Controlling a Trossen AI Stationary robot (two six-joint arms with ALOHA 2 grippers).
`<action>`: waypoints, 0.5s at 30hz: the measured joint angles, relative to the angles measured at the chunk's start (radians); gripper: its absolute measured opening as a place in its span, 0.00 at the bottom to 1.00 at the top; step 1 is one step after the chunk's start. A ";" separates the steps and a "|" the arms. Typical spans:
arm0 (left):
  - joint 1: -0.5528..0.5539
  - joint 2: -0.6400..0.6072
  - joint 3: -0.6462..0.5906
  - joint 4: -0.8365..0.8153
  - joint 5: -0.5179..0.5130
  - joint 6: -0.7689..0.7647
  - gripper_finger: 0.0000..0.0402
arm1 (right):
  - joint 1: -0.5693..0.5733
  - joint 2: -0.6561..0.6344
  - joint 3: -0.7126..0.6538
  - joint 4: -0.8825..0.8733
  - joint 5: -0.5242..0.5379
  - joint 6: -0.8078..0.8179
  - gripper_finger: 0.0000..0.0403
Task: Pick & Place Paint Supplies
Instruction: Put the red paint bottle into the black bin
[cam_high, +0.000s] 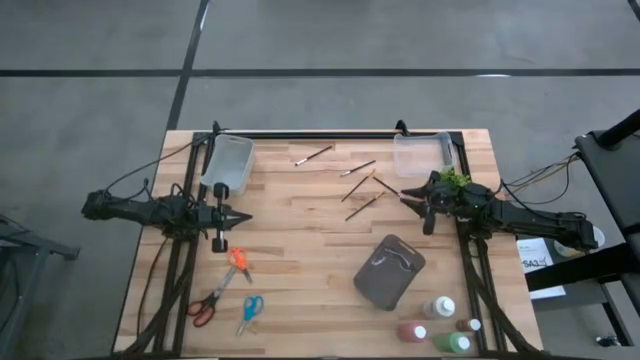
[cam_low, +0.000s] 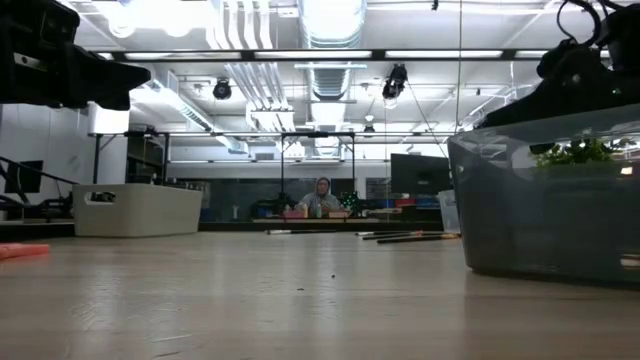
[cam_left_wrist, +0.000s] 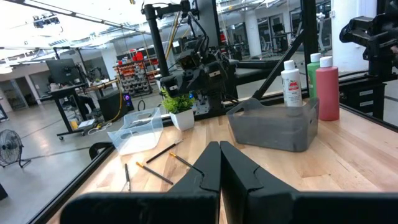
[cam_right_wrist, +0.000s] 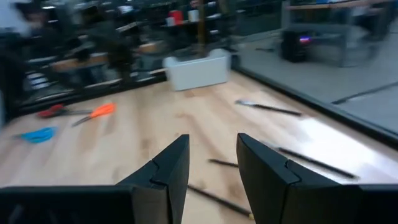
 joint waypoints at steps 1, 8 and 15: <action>0.000 0.000 0.000 0.000 0.000 0.000 0.00 | 0.000 0.000 0.000 0.001 -0.045 0.000 0.33; 0.000 0.000 0.000 0.000 0.000 0.000 0.00 | 0.000 0.000 0.000 0.151 -0.471 0.052 0.33; 0.000 0.000 0.000 0.000 0.000 0.000 0.00 | 0.000 -0.001 0.000 0.591 -0.446 0.051 0.33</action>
